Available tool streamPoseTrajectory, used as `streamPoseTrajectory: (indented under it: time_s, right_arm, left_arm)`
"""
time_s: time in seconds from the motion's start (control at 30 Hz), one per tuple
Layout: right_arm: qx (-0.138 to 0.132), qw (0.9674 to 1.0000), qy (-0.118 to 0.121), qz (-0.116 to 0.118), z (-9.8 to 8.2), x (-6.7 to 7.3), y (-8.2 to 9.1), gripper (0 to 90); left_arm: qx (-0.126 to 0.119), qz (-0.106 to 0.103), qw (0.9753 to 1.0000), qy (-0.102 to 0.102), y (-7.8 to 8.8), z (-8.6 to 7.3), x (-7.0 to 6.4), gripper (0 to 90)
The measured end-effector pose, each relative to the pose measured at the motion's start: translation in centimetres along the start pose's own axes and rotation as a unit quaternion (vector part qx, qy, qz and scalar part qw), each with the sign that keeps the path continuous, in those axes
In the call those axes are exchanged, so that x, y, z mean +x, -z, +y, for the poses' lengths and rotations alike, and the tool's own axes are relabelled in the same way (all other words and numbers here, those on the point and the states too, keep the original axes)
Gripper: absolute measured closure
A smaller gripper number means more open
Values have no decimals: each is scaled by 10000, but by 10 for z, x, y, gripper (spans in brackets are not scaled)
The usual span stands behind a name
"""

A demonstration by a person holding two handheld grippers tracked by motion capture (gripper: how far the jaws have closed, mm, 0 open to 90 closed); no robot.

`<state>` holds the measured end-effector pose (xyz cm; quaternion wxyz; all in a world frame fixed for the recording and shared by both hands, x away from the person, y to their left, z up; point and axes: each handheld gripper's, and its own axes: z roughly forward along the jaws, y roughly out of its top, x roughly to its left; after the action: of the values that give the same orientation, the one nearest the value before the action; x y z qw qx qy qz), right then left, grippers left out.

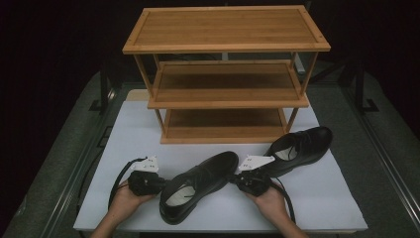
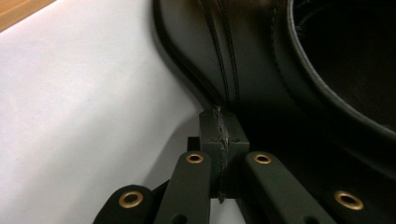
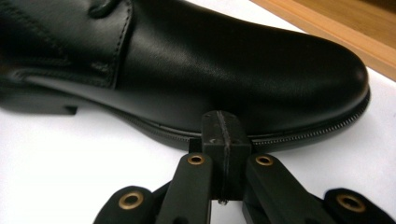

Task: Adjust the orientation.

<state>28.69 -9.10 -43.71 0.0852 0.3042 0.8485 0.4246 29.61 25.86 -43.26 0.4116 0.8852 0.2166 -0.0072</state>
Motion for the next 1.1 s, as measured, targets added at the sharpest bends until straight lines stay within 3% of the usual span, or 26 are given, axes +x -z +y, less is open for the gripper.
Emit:
streamPoseTrajectory:
  time_s: [0.37,0.53,0.67,0.87,1.0,1.1]
  right_arm:
    - [-57,9997,38,-239,16,-13,-19,899]
    - [-136,9994,-54,-327,17,-16,-25,898]
    - [-115,9997,-19,-210,15,-10,-17,898]
    - [-165,9997,74,171,6,15,0,898]
    - [-27,9990,17,447,-4,26,-5,898]
    - [2,9989,7,459,-4,26,-6,898]
  left_arm:
    - [59,-260,9996,-92,-8,2,-12,900]
    - [77,-338,9993,-160,-13,6,-18,900]
    - [43,-332,9994,-121,-14,6,-21,900]
    - [23,-330,9994,-70,-16,6,-22,900]
    - [-34,-376,9993,-83,-19,7,-26,900]
    - [-21,-345,9993,-139,-22,9,-29,900]
